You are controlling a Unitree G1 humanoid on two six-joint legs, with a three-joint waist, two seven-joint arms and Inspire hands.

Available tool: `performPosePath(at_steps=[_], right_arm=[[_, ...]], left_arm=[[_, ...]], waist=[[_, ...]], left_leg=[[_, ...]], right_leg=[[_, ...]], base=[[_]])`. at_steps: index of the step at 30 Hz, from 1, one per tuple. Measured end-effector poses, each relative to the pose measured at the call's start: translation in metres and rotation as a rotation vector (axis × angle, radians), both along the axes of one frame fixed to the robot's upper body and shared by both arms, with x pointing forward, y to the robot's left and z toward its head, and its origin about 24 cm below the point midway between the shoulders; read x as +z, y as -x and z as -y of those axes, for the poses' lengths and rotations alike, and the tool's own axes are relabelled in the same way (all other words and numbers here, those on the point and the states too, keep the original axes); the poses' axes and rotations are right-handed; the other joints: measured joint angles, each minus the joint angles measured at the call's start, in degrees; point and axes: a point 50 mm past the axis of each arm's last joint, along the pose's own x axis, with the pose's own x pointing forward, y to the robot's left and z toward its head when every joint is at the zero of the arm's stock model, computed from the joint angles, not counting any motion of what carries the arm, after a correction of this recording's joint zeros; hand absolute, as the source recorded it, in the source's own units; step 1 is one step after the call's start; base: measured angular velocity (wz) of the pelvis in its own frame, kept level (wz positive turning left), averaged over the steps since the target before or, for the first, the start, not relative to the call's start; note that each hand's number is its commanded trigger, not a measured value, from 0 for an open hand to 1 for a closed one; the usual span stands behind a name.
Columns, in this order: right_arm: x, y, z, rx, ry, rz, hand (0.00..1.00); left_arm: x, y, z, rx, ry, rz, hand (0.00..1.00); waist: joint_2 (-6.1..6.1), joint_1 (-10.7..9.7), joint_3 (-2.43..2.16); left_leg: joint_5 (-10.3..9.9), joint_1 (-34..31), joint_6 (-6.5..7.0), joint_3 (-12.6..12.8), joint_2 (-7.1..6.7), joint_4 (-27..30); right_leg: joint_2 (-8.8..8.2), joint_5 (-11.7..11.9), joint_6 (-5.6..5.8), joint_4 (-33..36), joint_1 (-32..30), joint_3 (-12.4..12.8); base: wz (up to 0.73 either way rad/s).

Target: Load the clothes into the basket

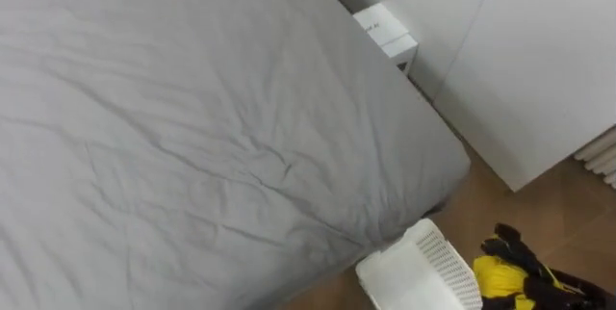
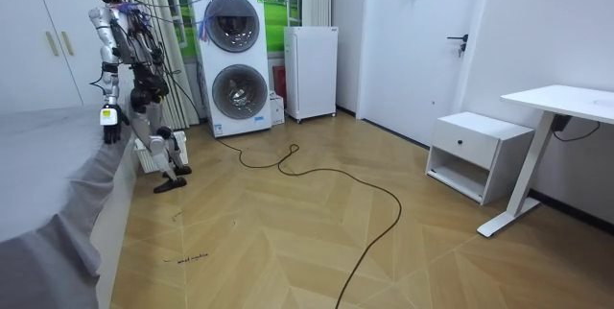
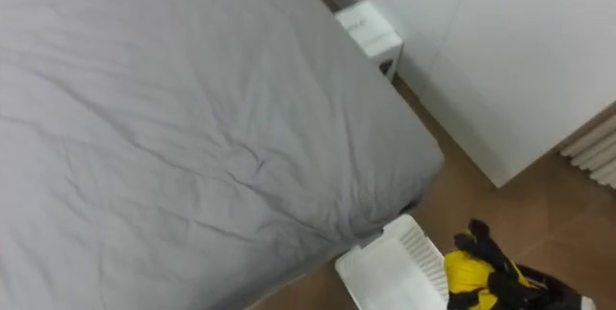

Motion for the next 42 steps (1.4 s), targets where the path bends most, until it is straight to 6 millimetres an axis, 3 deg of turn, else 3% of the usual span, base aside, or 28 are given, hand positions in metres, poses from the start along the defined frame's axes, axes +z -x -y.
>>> performPosePath(at_steps=[3, 7, 11, 12, 13, 16, 25, 42], right_arm=[[0.004, -0.014, -0.003, 0.029, 0.004, 0.019, 1.00], [0.007, -0.035, -0.007, 0.036, -0.010, 0.028, 1.00], [0.005, -0.037, -0.009, 0.059, 0.003, 0.002, 0.98], [0.004, -0.037, -0.010, 0.070, 0.005, -0.009, 0.64], [0.003, -0.037, -0.011, 0.075, 0.005, -0.017, 0.00], [0.002, -0.036, -0.011, 0.085, 0.013, -0.030, 0.00], [-0.002, -0.031, -0.012, 0.110, 0.021, -0.072, 0.00], [-0.003, -0.030, -0.013, 0.122, 0.023, -0.080, 0.00]], left_arm=[[0.001, -0.008, 0.001, 0.000, 0.006, 0.017, 0.00], [0.001, -0.018, 0.003, -0.025, 0.006, 0.032, 0.00], [0.002, -0.026, 0.005, -0.052, 0.006, 0.044, 0.00], [0.002, -0.027, 0.006, -0.061, 0.009, 0.053, 0.00], [0.002, -0.029, 0.007, -0.065, 0.012, 0.061, 0.00], [0.003, -0.034, 0.009, -0.085, 0.015, 0.081, 0.00], [0.004, -0.039, 0.011, -0.103, 0.021, 0.102, 0.00], [0.004, -0.040, 0.010, -0.119, 0.034, 0.115, 0.00]], waist=[[1.16, 0.36, 0.01], [1.32, 0.27, 0.16], [1.46, 1.71, 0.22], [1.58, 2.04, 0.29], [1.69, 2.24, 0.34], [1.69, 3.28, 0.39], [2.00, 3.38, 0.72], [1.73, 3.35, 0.76]], left_leg=[[0.36, -2.81, 0.41, 0.88, -0.21, 0.25], [0.63, -6.34, 0.78, 1.41, -0.35, 1.38], [0.66, -6.70, 0.75, 1.23, -0.56, 1.62], [0.74, -6.71, 0.77, 0.98, -0.56, 1.58], [0.80, -6.71, 0.79, 0.59, -0.53, 1.57], [0.87, -6.83, 0.84, 0.23, -0.45, 1.49], [0.88, -6.95, 0.86, -1.74, -0.87, 1.47], [0.88, -6.95, 0.86, -2.80, -1.01, 1.58]], right_leg=[[-0.05, 0.08, 0.20, 1.78, -3.74, 1.04], [-0.27, 0.06, 0.27, 4.37, -7.95, 1.19], [-0.23, 0.03, 0.29, 3.83, -7.92, 1.04], [-0.27, 0.04, 0.30, 3.69, -7.80, 0.88], [-0.40, 0.05, 0.30, 3.45, -7.59, 0.49], [-0.72, 0.02, 0.33, 3.21, -7.75, -0.39], [-1.64, -0.19, 0.47, 2.18, -6.19, -3.60], [-1.88, -0.22, 0.44, 2.18, -5.77, -4.58]], base=[[-0.14], [-0.04], [0.01], [0.10], [0.13], [0.12], [0.14], [0.02]])
